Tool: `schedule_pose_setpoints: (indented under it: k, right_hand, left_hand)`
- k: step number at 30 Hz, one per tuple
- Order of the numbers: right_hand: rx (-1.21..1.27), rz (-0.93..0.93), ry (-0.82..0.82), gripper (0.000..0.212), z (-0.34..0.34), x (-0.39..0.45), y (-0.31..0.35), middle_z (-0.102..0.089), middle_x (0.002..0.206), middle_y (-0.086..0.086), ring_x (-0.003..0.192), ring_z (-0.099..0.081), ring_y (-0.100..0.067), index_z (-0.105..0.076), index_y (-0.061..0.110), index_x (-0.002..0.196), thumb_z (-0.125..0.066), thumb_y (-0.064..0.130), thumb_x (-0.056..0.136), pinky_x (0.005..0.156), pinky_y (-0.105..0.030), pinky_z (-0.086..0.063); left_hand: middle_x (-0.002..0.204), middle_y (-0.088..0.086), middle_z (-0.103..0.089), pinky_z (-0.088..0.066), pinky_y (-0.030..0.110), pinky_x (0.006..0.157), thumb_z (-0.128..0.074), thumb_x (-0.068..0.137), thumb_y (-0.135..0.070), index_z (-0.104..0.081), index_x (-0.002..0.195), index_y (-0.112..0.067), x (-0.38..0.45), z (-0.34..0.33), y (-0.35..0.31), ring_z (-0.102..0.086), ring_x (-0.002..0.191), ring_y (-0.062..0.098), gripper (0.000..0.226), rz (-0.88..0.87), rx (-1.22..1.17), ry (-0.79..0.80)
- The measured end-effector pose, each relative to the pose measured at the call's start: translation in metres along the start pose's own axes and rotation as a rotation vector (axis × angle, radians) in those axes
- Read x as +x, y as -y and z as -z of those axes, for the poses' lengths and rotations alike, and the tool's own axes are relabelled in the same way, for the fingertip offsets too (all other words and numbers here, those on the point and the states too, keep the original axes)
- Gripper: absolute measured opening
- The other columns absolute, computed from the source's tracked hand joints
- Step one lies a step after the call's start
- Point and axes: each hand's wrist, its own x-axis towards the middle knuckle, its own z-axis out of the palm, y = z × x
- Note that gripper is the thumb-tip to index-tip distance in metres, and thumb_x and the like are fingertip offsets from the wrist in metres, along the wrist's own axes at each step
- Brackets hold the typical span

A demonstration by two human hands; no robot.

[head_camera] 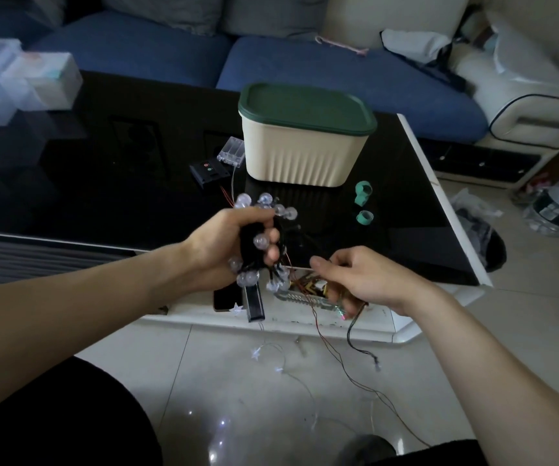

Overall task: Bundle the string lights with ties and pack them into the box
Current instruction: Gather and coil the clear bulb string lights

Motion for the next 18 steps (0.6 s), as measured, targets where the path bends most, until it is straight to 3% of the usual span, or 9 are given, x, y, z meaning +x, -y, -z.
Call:
schedule_pose_setpoints:
  k: [2,5,7,10,13,16,18]
  right_hand:
    - [0.041,0.012,0.027,0.040,-0.003,0.000,0.003,-0.063,0.068,-0.002,0.050,-0.054,-0.013,-0.063,0.011,0.091,-0.058,0.051,0.096,0.051,-0.024,-0.048]
    - [0.112,0.084,-0.017,0.033,-0.011,0.004,0.006,-0.058,0.066,0.000,0.048,-0.047,-0.010,-0.063,0.010,0.090,-0.052,0.038,0.103,0.057,-0.030,-0.047]
    - [0.014,0.121,-0.068,0.027,-0.018,0.007,0.007,-0.059,0.065,0.002,0.047,-0.048,-0.010,-0.066,0.015,0.089,-0.050,0.029,0.105,0.058,-0.034,-0.046]
    - [-0.208,0.150,-0.035,0.025,-0.033,0.007,0.011,-0.062,0.065,0.005,0.048,-0.050,-0.008,-0.068,0.023,0.086,-0.051,0.030,0.103,0.051,-0.028,-0.043]
    - [-0.404,0.215,-0.003,0.027,-0.049,0.005,0.019,-0.058,0.065,0.007,0.054,-0.052,-0.010,-0.065,0.018,0.083,-0.053,0.031,0.102,0.053,-0.027,-0.041]
    - [-0.483,0.275,0.053,0.036,-0.056,0.002,0.027,-0.053,0.062,0.006,0.056,-0.048,-0.010,-0.051,0.022,0.065,-0.056,0.031,0.099,0.054,-0.028,-0.039]
    - [-0.503,0.264,0.105,0.037,-0.051,-0.002,0.028,-0.053,0.066,0.008,0.060,-0.050,-0.008,-0.049,0.028,0.062,-0.060,0.032,0.098,0.058,-0.027,-0.039]
  left_hand:
    - [0.067,0.002,-0.055,-0.049,0.021,0.056,-0.052,0.095,-0.019,-0.055,0.070,-0.013,0.002,0.005,-0.005,-0.058,0.060,0.014,0.026,-0.040,-0.090,0.016]
    - [0.084,0.005,-0.069,-0.056,0.021,0.065,-0.052,0.093,-0.005,-0.068,0.064,-0.009,0.005,0.009,-0.007,-0.070,0.076,0.014,0.034,-0.071,-0.102,-0.042]
    - [0.095,0.008,-0.074,-0.058,0.020,0.070,-0.052,0.091,0.001,-0.069,0.073,-0.004,0.006,0.011,-0.006,-0.073,0.081,0.015,0.026,-0.063,-0.112,-0.101]
    - [0.105,0.010,-0.074,-0.055,0.023,0.080,-0.051,0.093,-0.001,-0.065,0.086,-0.001,0.007,0.013,-0.005,-0.071,0.091,0.016,0.016,-0.041,-0.100,-0.057]
    - [0.113,0.016,-0.071,-0.053,0.027,0.093,-0.058,0.086,-0.002,-0.072,0.086,-0.001,0.005,0.012,-0.002,-0.070,0.105,0.022,0.014,-0.024,-0.039,0.005]
    - [0.118,0.025,-0.067,-0.055,0.030,0.094,-0.068,0.074,-0.010,-0.069,0.109,0.008,0.004,0.011,0.007,-0.065,0.115,0.031,0.039,0.035,0.126,0.054]
    - [0.108,0.035,-0.063,-0.053,0.041,0.098,-0.076,0.071,-0.013,-0.065,0.109,0.015,0.004,0.010,0.014,-0.062,0.112,0.041,0.049,0.065,0.246,0.092]
